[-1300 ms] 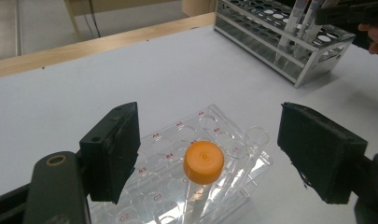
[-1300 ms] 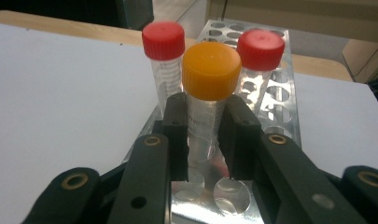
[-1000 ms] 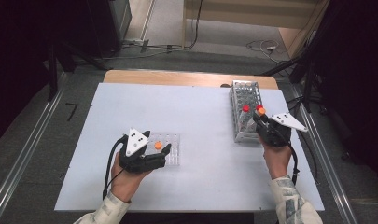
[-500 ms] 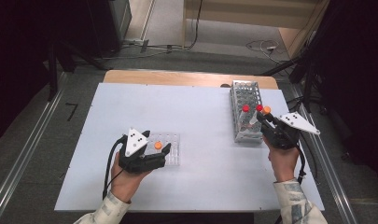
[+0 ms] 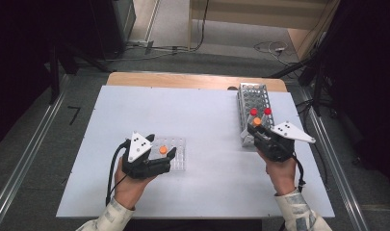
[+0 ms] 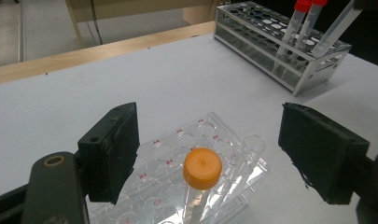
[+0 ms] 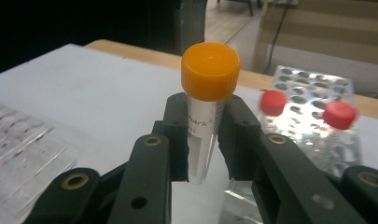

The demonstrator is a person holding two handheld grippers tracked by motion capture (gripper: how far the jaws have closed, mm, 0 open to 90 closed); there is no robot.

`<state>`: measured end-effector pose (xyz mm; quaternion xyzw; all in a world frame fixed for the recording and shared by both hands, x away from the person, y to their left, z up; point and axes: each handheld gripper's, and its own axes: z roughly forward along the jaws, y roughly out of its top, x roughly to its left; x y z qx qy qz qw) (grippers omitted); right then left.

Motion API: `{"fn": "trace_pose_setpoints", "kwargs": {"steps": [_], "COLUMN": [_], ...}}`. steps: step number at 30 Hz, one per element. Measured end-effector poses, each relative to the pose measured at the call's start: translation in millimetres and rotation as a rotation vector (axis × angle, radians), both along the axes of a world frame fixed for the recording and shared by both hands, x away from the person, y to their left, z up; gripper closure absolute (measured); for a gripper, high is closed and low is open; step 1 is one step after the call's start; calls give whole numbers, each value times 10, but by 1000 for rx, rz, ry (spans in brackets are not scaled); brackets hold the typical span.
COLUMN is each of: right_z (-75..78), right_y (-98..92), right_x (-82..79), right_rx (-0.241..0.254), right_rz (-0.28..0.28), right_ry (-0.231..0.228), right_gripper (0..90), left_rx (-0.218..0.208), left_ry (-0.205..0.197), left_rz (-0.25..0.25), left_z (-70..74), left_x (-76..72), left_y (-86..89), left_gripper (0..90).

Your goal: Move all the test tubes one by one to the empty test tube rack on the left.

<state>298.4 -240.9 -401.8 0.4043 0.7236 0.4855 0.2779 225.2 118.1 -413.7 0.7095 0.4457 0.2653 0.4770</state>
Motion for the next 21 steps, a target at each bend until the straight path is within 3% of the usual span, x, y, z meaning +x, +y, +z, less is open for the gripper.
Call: {"fn": "trace_pose_setpoints", "kwargs": {"steps": [5,15,21], "right_z": [-91,-248,-312], "right_y": [217,621,799], "right_x": [-82,-320,-437], "right_rx": [-22,-51,-58], "right_rz": [84,258,332], "right_ry": [33,96,115], "right_gripper": [710,709,709], "left_rx": [-31,-41,-51], "left_ry": [-1,-23,-25], "left_rz": [-18,-59,-122], "left_z": [31,81,102], "left_x": [-27,-105,-145], "left_y": [-19,-126,-297], "left_gripper": [206,220,248]}}
